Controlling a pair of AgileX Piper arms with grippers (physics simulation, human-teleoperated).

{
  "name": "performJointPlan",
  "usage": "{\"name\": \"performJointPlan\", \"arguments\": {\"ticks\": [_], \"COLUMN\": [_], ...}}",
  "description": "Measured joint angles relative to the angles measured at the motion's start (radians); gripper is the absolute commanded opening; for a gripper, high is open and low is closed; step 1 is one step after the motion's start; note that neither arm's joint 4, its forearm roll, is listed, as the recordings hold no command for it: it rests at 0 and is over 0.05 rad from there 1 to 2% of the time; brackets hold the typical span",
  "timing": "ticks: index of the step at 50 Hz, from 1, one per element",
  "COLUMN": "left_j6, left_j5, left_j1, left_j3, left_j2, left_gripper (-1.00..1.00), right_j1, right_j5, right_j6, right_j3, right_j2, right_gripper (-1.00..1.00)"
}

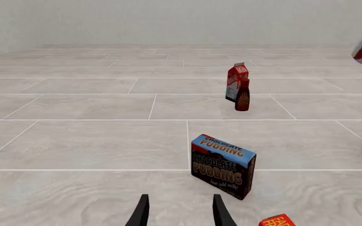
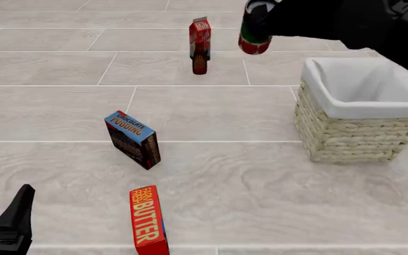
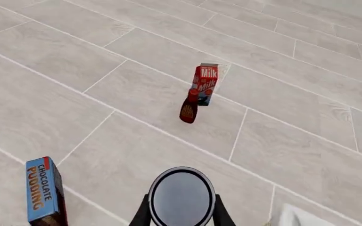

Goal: Pick the tomato sauce and place it in the basket.

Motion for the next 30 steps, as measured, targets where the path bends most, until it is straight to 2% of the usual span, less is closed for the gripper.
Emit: {"name": "performJointPlan", "arguments": {"ticks": [14,30], "left_j6": [0.0,0.0], "left_j5": [0.0,0.0], "left_j1": [0.0,0.0], "left_j3": [0.0,0.0], "left_j2": [0.0,0.0], "left_gripper": [1.0,1.0], "right_j1": [-0.091,-0.191], "right_j5": [0.013,0.018], "right_j6": [-0.028,-0.045], "right_j3": [0.144,0.245], "right_j2": [-0.215,-0.345], "right_gripper": [-1.0,-1.0]}}
